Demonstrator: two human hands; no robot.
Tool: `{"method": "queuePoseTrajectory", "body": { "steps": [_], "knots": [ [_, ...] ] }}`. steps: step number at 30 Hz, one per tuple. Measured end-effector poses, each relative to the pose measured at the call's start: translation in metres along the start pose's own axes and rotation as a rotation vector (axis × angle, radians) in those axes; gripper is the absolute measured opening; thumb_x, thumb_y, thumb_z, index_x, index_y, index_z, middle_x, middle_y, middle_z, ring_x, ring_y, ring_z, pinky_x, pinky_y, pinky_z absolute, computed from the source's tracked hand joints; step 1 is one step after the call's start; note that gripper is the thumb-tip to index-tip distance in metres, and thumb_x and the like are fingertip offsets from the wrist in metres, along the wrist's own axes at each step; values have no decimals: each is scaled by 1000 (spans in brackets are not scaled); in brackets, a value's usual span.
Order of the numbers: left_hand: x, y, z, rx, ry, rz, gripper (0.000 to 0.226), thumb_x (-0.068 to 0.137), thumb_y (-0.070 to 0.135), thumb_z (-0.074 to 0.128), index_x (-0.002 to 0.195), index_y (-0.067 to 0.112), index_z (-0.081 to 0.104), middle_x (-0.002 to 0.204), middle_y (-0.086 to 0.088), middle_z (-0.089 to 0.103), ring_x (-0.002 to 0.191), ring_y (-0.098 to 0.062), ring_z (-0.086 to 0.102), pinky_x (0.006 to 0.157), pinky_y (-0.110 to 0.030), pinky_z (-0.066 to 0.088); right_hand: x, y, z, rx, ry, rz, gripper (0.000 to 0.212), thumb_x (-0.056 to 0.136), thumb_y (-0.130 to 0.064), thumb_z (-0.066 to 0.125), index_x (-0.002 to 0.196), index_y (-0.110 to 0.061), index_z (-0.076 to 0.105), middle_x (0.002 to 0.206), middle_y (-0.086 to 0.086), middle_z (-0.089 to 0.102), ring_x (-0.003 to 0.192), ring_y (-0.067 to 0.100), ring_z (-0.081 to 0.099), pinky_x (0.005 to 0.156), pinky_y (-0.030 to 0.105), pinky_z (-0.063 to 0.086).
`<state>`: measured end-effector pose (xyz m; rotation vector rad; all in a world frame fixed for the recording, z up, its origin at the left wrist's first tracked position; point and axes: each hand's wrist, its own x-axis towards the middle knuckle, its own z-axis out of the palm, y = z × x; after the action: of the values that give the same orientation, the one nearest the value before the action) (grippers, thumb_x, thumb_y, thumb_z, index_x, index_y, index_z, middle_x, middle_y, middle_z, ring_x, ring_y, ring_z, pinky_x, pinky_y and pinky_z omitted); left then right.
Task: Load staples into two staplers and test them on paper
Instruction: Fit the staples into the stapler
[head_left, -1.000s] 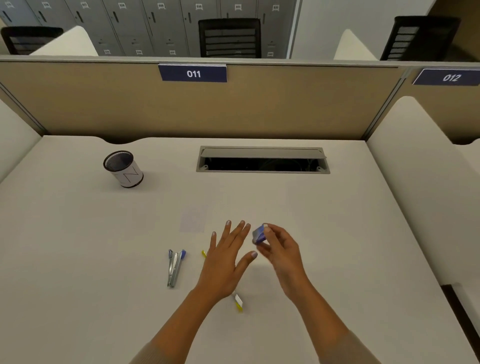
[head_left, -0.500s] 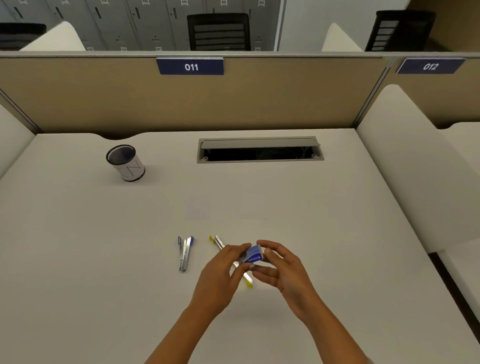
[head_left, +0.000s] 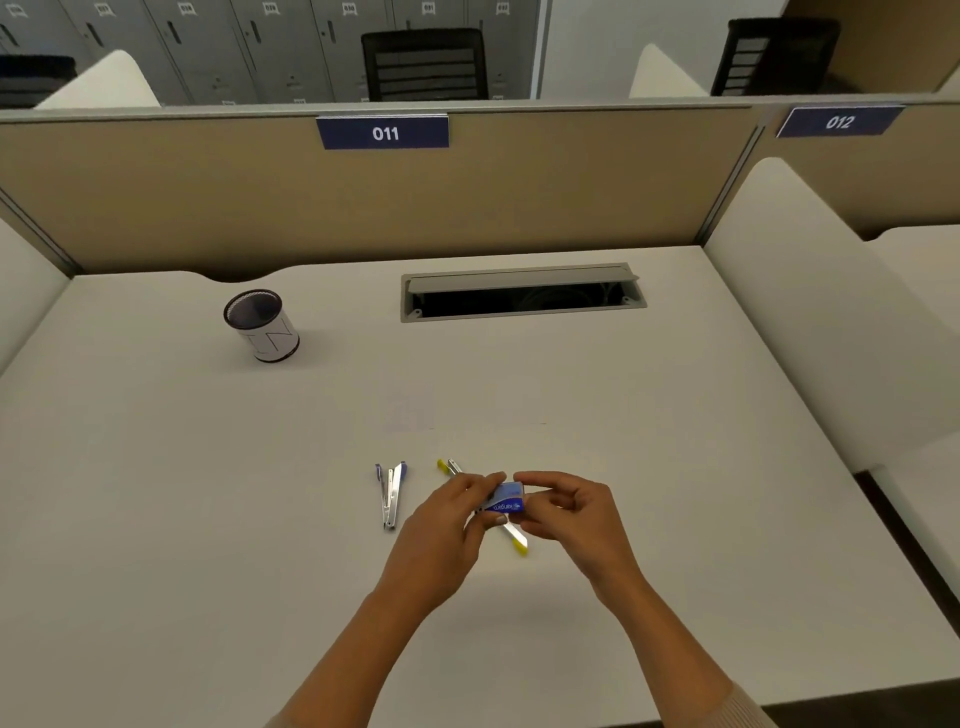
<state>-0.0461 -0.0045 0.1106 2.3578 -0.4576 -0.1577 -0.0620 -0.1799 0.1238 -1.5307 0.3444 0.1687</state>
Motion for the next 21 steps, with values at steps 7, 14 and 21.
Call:
{"method": "queuePoseTrajectory", "body": {
  "steps": [7, 14, 21],
  "knots": [
    [3, -6, -5, -57, -9, 15, 45, 96, 13, 58, 140, 22, 50, 130, 2, 58, 113, -12, 56, 101, -20, 44, 0, 3, 3, 81, -42, 72, 20, 88, -6, 67, 104, -17, 74, 89, 8, 78, 83, 25, 76, 70, 25, 60],
    [7, -9, -10, -395, 70, -254, 45, 75, 21, 82, 118, 26, 68, 102, 9, 67, 80, -1, 60, 72, -8, 51, 1, 5, 6, 202, -66, 142, 21, 91, -13, 66, 110, -20, 72, 95, 14, 76, 90, 29, 74, 79, 30, 61],
    [11, -15, -12, -479, 62, -349, 47, 74, 27, 83, 118, 29, 66, 104, 13, 69, 83, -7, 67, 69, -9, 51, 6, 5, 18, 149, -46, 91, 21, 91, -11, 66, 110, -17, 72, 91, 12, 77, 86, 27, 75, 72, 25, 60]
  ]
}}
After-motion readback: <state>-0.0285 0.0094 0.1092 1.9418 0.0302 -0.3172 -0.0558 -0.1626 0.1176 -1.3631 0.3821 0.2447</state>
